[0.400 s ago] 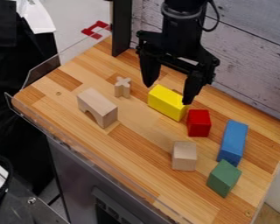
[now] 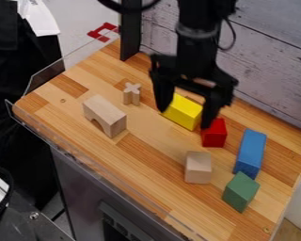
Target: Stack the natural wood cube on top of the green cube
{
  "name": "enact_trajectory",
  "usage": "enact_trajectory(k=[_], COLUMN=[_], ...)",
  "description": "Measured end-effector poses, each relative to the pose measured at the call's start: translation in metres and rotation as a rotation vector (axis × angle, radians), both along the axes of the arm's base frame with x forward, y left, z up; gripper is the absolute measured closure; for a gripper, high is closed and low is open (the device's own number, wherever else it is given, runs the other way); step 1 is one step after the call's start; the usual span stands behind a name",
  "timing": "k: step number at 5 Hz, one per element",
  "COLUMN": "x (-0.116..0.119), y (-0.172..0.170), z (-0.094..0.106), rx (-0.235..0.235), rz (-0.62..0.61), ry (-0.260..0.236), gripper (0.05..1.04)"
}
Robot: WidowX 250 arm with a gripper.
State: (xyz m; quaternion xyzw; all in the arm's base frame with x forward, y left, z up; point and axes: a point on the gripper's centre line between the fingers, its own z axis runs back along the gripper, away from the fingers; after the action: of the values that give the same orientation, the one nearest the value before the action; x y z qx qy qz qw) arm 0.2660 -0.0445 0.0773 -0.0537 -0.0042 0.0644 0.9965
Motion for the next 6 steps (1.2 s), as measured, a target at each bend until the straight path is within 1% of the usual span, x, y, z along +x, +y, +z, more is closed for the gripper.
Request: enact_trajectory(k=[1,2,3,4,5,6], x=[-0.002,-0.004,-0.003,-0.004,-0.008,-0.008], y=[-0.004,-0.009,-0.016,-0.025,-0.034,-0.035], z=[-0.007,-0.016,-0.024,-0.025,-0.026,-0.031], rx=[-0.005,0.008,0.016,0.006,0.021,0.026], rz=[0.109,0.176,0.204,0.192,0.148,0.143], ry=[0.001,0.033,0.045,0.043,0.048,0.061], gripper=[0.085,0.085,0.085,0.085,0.085,0.085])
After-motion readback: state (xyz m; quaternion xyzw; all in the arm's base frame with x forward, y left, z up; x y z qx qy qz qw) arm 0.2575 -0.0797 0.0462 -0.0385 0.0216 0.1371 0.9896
